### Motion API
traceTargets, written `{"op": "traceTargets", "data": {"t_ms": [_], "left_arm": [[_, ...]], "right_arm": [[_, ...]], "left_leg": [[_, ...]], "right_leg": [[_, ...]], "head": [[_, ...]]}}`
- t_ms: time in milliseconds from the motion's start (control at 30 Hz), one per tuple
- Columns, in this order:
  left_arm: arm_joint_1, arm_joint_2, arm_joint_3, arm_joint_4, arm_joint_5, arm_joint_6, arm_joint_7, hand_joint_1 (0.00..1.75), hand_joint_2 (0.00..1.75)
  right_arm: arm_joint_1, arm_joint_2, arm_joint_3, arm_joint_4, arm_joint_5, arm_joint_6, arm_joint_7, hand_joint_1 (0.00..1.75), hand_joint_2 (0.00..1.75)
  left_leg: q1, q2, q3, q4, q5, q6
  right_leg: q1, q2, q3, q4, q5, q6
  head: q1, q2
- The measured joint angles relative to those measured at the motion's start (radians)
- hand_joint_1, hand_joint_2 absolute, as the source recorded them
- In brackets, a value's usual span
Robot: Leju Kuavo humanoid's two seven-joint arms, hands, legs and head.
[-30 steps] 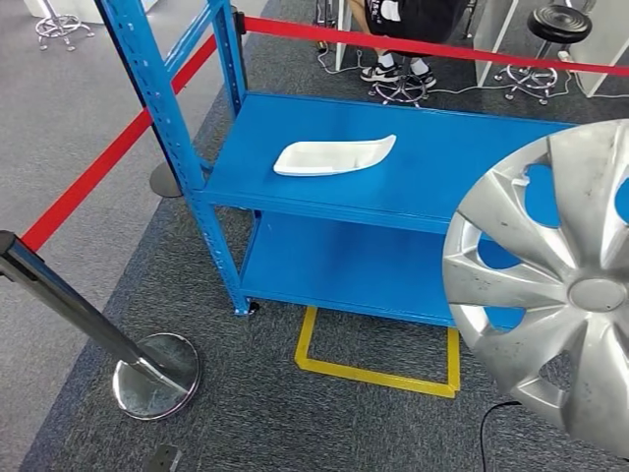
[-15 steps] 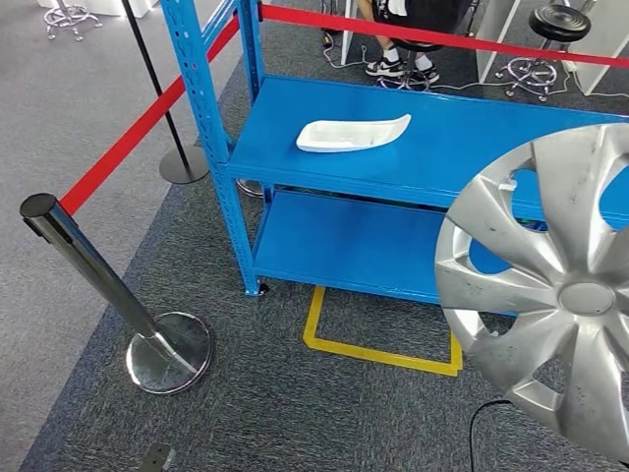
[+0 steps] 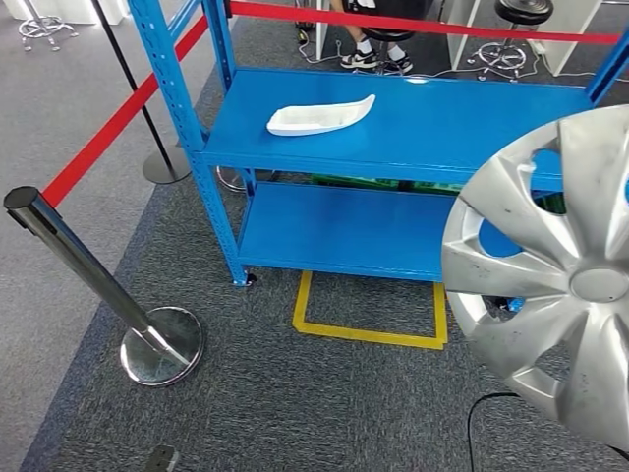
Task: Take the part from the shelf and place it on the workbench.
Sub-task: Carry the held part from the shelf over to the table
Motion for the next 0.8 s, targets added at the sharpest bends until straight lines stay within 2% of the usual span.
{"op": "traceTargets", "data": {"t_ms": [33, 67, 100, 133, 167, 200, 267, 300, 333, 367, 400, 433, 467, 500, 533, 567, 633, 700, 767, 800], "left_arm": [[0.000, -0.001, 0.001, 0.000, 0.000, 0.001, 0.002, 0.00, 1.75], [-0.001, -0.001, 0.002, 0.000, 0.000, 0.001, 0.005, 0.00, 1.75], [-0.001, -0.002, 0.002, 0.000, -0.001, 0.002, 0.008, 0.00, 1.75], [-0.001, -0.002, 0.002, 0.000, -0.002, 0.003, 0.010, 0.00, 1.75], [0.000, -0.002, 0.003, 0.000, -0.003, 0.005, 0.012, 0.00, 1.75], [0.000, -0.002, 0.004, 0.000, -0.005, 0.006, 0.014, 0.00, 1.75], [0.002, -0.001, 0.007, 0.000, -0.009, 0.007, 0.014, 0.00, 1.75], [0.003, -0.001, 0.008, 0.000, -0.012, 0.007, 0.015, 0.00, 1.75], [0.004, -0.001, 0.009, 0.000, -0.015, 0.008, 0.015, 0.00, 1.75], [0.004, -0.001, 0.010, 0.000, -0.018, 0.009, 0.015, 0.00, 1.75], [0.003, -0.002, 0.010, 0.000, -0.020, 0.010, 0.015, 0.00, 1.75], [0.002, -0.002, 0.011, 0.000, -0.021, 0.011, 0.015, 0.00, 1.75], [0.002, -0.002, 0.011, 0.000, -0.021, 0.012, 0.015, 0.00, 1.75], [0.001, -0.002, 0.012, 0.000, -0.021, 0.012, 0.015, 0.00, 1.75], [0.001, -0.002, 0.012, 0.000, -0.021, 0.013, 0.015, 0.00, 1.75], [0.001, -0.002, 0.014, 0.000, -0.021, 0.013, 0.015, 0.00, 1.75], [0.000, -0.002, 0.016, 0.000, -0.021, 0.014, 0.015, 0.00, 1.75], [-0.002, -0.002, 0.018, 0.000, -0.022, 0.015, 0.016, 0.00, 1.75], [-0.002, -0.002, 0.018, 0.000, -0.022, 0.017, 0.017, 0.00, 1.75], [0.000, -0.002, 0.018, 0.000, -0.022, 0.018, 0.018, 0.00, 1.75]], "right_arm": [[-0.003, 0.000, 0.000, 0.000, -0.011, -0.020, 0.005, 1.75, 0.00], [-0.007, 0.000, 0.000, 0.000, -0.022, -0.043, 0.009, 1.75, 0.00], [-0.009, 0.000, 0.000, 0.000, -0.032, -0.069, 0.010, 1.75, 0.00], [-0.009, 0.000, -0.001, 0.001, -0.041, -0.094, 0.009, 1.75, 0.00], [-0.010, 0.001, -0.001, 0.000, -0.047, -0.118, 0.006, 1.75, 0.00], [-0.012, 0.001, -0.002, 0.000, -0.052, -0.142, 0.000, 1.75, 0.00], [-0.016, 0.001, -0.002, 0.000, -0.057, -0.182, -0.012, 1.75, 0.00], [-0.016, 0.002, -0.001, 0.000, -0.058, -0.203, -0.018, 1.75, 0.00], [-0.016, 0.002, -0.001, 0.000, -0.058, -0.220, -0.023, 1.75, 0.00], [-0.015, 0.002, -0.001, 0.000, -0.058, -0.234, -0.026, 1.75, 0.00], [-0.015, 0.002, -0.001, 0.000, -0.058, -0.245, -0.027, 1.75, 0.00], [-0.015, 0.002, -0.001, 0.000, -0.057, -0.252, -0.028, 1.75, 0.00], [-0.015, 0.002, -0.001, 0.000, -0.057, -0.255, -0.028, 1.75, 0.00], [-0.016, 0.002, -0.001, -0.001, -0.056, -0.257, -0.029, 1.75, 0.00], [-0.016, 0.002, 0.000, -0.001, -0.056, -0.258, -0.029, 1.75, 0.00], [-0.015, 0.002, 0.000, -0.001, -0.056, -0.259, -0.029, 1.75, 0.00], [-0.012, 0.003, -0.001, -0.002, -0.056, -0.263, -0.030, 1.75, 0.00], [-0.012, 0.003, -0.002, -0.004, -0.056, -0.268, -0.034, 1.75, 0.00], [-0.014, 0.004, -0.002, -0.006, -0.056, -0.274, -0.037, 1.75, 0.00], [-0.015, 0.004, -0.002, -0.006, -0.056, -0.276, -0.038, 1.75, 0.00]], "left_leg": [[0.002, -0.015, 0.023, -0.041, -0.001, 0.004], [0.002, -0.021, 0.031, -0.059, -0.006, 0.010], [0.003, -0.012, 0.028, -0.064, -0.008, 0.017], [0.003, -0.001, 0.024, -0.065, -0.006, 0.024], [0.004, 0.011, 0.021, -0.065, -0.003, 0.030], [0.005, 0.024, 0.019, -0.066, 0.001, 0.036], [0.004, 0.051, 0.014, -0.066, 0.005, 0.043], [0.004, 0.064, 0.012, -0.066, 0.006, 0.045], [0.003, 0.078, 0.011, -0.066, 0.007, 0.045], [0.003, 0.091, 0.011, -0.066, 0.007, 0.045], [0.004, 0.104, 0.011, -0.066, 0.007, 0.044], [0.004, 0.116, 0.014, -0.066, 0.006, 0.042], [0.003, 0.127, 0.016, -0.065, 0.005, 0.039], [0.000, 0.137, 0.016, -0.064, 0.003, 0.034], [-0.004, 0.146, 0.017, -0.062, 0.003, 0.028], [-0.008, 0.156, 0.016, -0.061, 0.004, 0.024], [-0.008, 0.169, 0.014, -0.060, 0.001, 0.015], [-0.005, 0.134, -0.002, -0.027, -0.028, 0.005], [-0.003, 0.084, -0.054, 0.083, -0.091, 0.002], [-0.003, 0.074, -0.089, 0.153, -0.120, 0.003]], "right_leg": [[0.000, 0.010, -0.010, 0.007, 0.004, 0.005], [0.000, 0.019, -0.021, 0.012, 0.010, 0.011], [-0.001, 0.031, -0.028, 0.015, 0.016, 0.018], [-0.001, 0.032, -0.037, 0.018, 0.017, 0.023], [-0.001, 0.020, -0.047, 0.031, 0.007, 0.028], [-0.001, 0.001, -0.062, 0.063, -0.015, 0.033], [-0.002, -0.041, -0.112, 0.187, -0.085, 0.041], [-0.004, -0.051, -0.137, 0.255, -0.115, 0.045], [-0.006, -0.055, -0.150, 0.299, -0.129, 0.048], [-0.008, -0.059, -0.144, 0.304, -0.124, 0.051], [-0.010, -0.064, -0.118, 0.267, -0.102, 0.053], [-0.011, -0.079, -0.075, 0.199, -0.070, 0.054], [-0.009, -0.103, -0.030, 0.125, -0.047, 0.057], [-0.006, -0.122, 0.002, 0.066, -0.030, 0.054], [-0.003, -0.136, 0.019, 0.032, -0.024, 0.050], [0.000, -0.137, 0.019, 0.023, -0.027, 0.043], [-0.002, -0.113, 0.008, 0.025, -0.022, 0.025], [-0.005, -0.090, 0.002, 0.023, -0.017, 0.008], [-0.007, -0.069, -0.005, 0.022, -0.011, -0.003], [-0.007, -0.056, -0.008, 0.022, -0.009, -0.007]], "head": [[0.000, 0.000], [0.000, 0.000], [0.000, 0.000], [0.000, 0.000], [0.003, 0.000], [0.005, 0.000], [0.010, 0.000], [0.010, 0.000], [0.010, 0.000], [0.010, 0.000], [0.010, 0.000], [0.010, 0.000], [0.011, 0.000], [0.011, 0.000], [0.012, 0.000], [0.012, 0.000], [0.013, 0.000], [0.013, 0.000], [0.010, 0.000], [0.009, 0.000]]}}
